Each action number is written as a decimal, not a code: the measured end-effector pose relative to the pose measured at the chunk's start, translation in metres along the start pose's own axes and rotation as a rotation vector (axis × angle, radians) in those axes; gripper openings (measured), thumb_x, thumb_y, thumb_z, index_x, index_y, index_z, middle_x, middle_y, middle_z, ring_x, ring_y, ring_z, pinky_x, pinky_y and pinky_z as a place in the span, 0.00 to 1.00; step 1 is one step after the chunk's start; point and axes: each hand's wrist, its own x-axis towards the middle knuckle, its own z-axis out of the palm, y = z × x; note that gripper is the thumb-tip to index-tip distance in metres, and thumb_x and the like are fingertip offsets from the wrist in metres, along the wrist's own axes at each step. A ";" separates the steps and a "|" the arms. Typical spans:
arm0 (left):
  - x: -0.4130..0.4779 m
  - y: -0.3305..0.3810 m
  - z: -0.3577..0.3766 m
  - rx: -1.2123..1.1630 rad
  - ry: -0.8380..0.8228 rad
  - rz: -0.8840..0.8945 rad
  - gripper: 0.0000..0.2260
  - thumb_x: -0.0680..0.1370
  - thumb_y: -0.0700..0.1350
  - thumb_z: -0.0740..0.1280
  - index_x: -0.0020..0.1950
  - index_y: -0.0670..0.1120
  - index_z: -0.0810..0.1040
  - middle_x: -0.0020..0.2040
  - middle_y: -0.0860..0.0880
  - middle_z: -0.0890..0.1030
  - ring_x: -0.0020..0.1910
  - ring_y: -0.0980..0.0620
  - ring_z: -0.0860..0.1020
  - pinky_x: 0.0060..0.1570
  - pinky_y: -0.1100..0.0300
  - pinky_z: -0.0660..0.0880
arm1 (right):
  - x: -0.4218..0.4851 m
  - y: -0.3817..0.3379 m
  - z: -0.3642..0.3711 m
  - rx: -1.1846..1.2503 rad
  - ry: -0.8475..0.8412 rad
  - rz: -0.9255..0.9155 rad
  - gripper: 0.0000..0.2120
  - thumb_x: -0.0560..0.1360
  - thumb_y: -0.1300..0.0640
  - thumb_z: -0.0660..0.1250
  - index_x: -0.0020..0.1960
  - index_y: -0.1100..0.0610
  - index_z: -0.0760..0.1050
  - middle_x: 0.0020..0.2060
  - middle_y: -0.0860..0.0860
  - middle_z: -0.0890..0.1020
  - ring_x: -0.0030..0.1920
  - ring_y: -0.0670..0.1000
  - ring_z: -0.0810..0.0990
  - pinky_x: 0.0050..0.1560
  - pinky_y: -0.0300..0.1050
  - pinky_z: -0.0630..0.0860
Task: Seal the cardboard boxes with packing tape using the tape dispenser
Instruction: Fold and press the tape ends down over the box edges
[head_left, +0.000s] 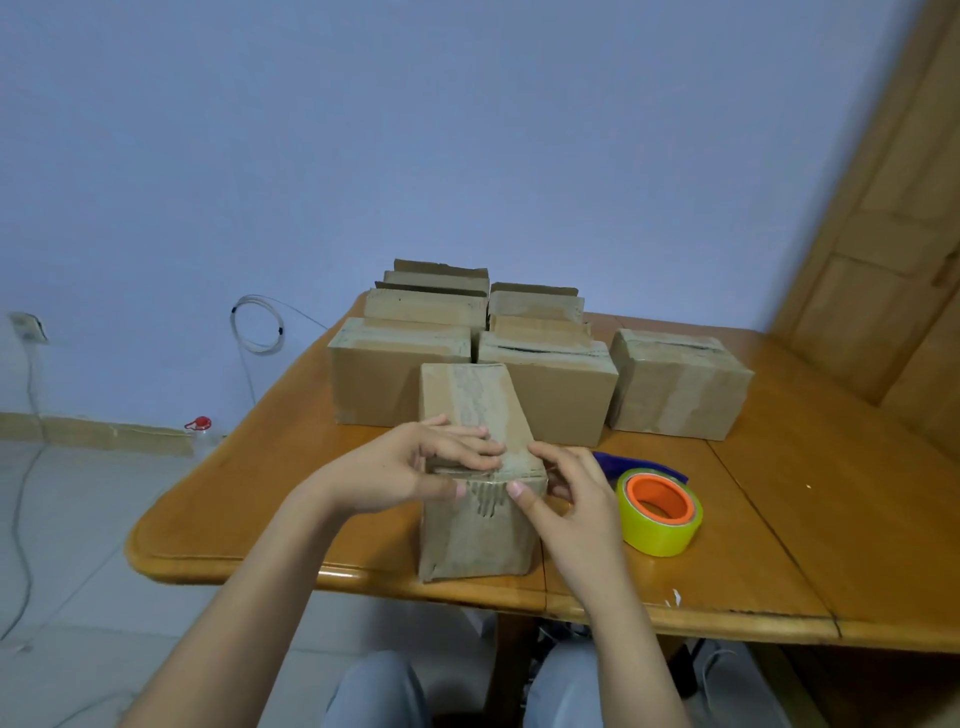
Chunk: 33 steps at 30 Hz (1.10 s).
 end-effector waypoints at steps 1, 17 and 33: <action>0.000 -0.001 0.002 -0.008 0.022 0.001 0.17 0.75 0.39 0.70 0.63 0.50 0.79 0.66 0.60 0.76 0.71 0.65 0.64 0.76 0.56 0.45 | -0.001 0.000 0.002 0.011 0.031 0.018 0.21 0.71 0.56 0.74 0.61 0.43 0.73 0.51 0.40 0.75 0.53 0.41 0.75 0.52 0.33 0.73; -0.004 -0.008 0.019 -0.039 0.158 0.064 0.14 0.75 0.44 0.68 0.60 0.47 0.81 0.65 0.58 0.78 0.72 0.61 0.65 0.76 0.55 0.43 | -0.036 -0.010 0.031 0.515 0.259 0.346 0.25 0.77 0.73 0.57 0.64 0.48 0.71 0.50 0.30 0.78 0.51 0.29 0.73 0.45 0.30 0.76; 0.031 -0.006 -0.003 0.135 0.408 -0.137 0.27 0.73 0.64 0.61 0.71 0.60 0.69 0.75 0.63 0.60 0.74 0.70 0.51 0.70 0.69 0.52 | 0.051 0.001 0.006 0.179 -0.128 0.007 0.16 0.76 0.49 0.60 0.62 0.42 0.73 0.66 0.36 0.71 0.70 0.36 0.64 0.72 0.41 0.62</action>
